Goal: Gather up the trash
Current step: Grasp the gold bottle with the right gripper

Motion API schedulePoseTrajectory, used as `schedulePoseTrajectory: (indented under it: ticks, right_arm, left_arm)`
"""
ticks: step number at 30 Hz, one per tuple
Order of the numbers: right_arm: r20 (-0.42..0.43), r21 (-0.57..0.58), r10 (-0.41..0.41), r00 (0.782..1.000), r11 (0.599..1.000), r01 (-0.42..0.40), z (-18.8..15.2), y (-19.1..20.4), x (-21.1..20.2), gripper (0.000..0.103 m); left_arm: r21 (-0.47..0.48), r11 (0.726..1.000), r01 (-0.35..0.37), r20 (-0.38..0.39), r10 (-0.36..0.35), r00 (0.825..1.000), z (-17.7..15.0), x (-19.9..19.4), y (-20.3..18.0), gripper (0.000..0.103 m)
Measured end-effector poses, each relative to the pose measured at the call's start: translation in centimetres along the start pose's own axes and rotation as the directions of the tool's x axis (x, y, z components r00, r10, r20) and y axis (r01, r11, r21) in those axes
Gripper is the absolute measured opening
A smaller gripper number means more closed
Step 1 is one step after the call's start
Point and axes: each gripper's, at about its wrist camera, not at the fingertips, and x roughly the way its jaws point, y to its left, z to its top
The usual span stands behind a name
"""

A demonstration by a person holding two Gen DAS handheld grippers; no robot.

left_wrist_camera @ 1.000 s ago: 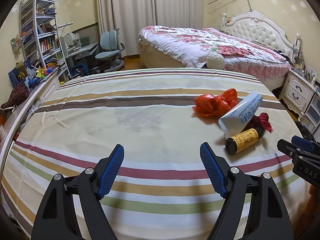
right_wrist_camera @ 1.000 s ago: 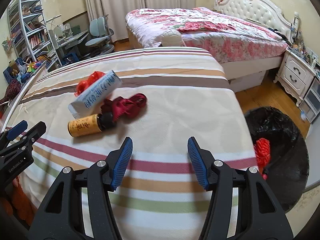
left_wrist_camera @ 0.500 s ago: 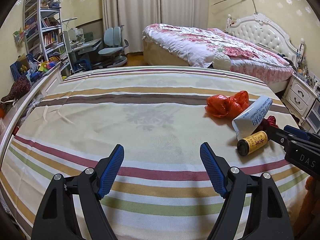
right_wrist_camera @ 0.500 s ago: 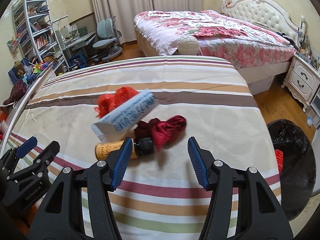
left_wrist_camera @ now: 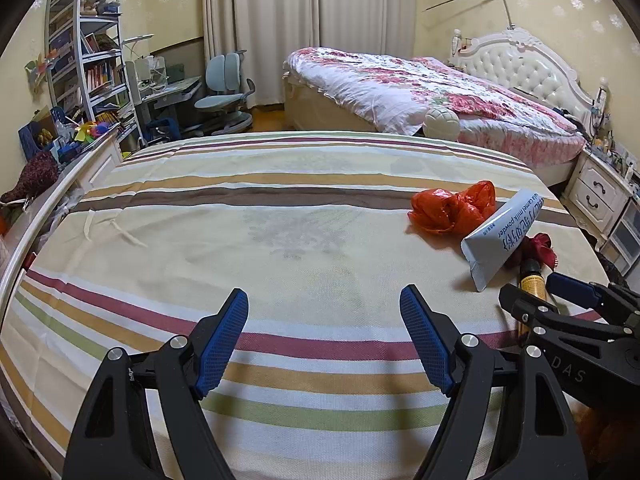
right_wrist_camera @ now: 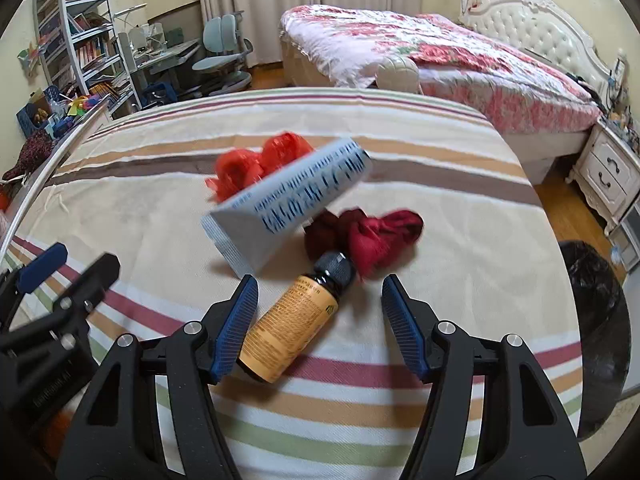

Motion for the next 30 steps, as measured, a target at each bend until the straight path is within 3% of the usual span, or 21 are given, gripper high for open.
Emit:
schedulePoseTrajectory:
  ticks: [11, 18, 23, 30]
  right_arm:
    - [0.003, 0.022, -0.015, 1.0, 1.0, 0.015, -1.2, -1.6, -1.0, 0.062]
    - [0.005, -0.019, -0.017, 1.0, 1.0, 0.017, -1.7, -1.2, -1.3, 0.031]
    - [0.01, -0.017, -0.019, 1.0, 1.0, 0.019, -2.1, -1.7, -1.7, 0.025]
    - [0.017, 0.04, -0.056, 0.998, 0.998, 0.055, -2.2, -4.4, -2.1, 0.025]
  left_arm:
    - [0.004, 1.0, 0.0, 0.0, 0.0, 1.0, -0.2, 0.1, 0.0, 0.076]
    - [0.022, 1.0, 0.003, 0.008, -0.003, 1.0, -0.3, -0.2, 0.0, 0.076]
    - [0.034, 0.999, 0.018, 0.011, -0.018, 1.0, -0.2, -0.5, -0.3, 0.076]
    - [0.065, 0.995, 0.074, 0.009, -0.075, 0.997, -0.1, -0.6, -2.0, 0.076]
